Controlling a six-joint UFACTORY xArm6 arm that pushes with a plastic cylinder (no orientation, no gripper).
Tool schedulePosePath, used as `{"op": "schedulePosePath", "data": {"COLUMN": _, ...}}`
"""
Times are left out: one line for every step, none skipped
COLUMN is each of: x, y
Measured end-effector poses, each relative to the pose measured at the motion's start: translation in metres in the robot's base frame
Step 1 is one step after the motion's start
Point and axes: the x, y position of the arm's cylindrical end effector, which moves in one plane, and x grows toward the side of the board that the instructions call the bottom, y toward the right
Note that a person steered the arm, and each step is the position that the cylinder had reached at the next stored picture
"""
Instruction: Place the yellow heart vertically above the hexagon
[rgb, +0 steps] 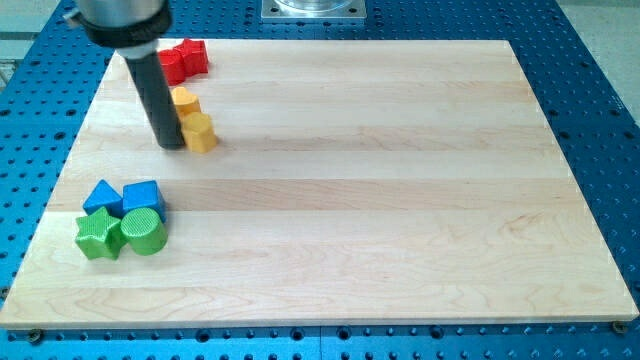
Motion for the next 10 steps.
{"op": "schedulePosePath", "data": {"x": 0.004, "y": -0.035}}
{"op": "schedulePosePath", "data": {"x": 0.024, "y": 0.049}}
{"op": "schedulePosePath", "data": {"x": 0.028, "y": 0.072}}
{"op": "schedulePosePath", "data": {"x": 0.042, "y": -0.009}}
{"op": "schedulePosePath", "data": {"x": 0.04, "y": -0.063}}
{"op": "schedulePosePath", "data": {"x": -0.001, "y": -0.07}}
{"op": "schedulePosePath", "data": {"x": -0.054, "y": -0.074}}
{"op": "schedulePosePath", "data": {"x": -0.053, "y": -0.028}}
{"op": "schedulePosePath", "data": {"x": -0.037, "y": 0.049}}
{"op": "schedulePosePath", "data": {"x": -0.037, "y": 0.031}}
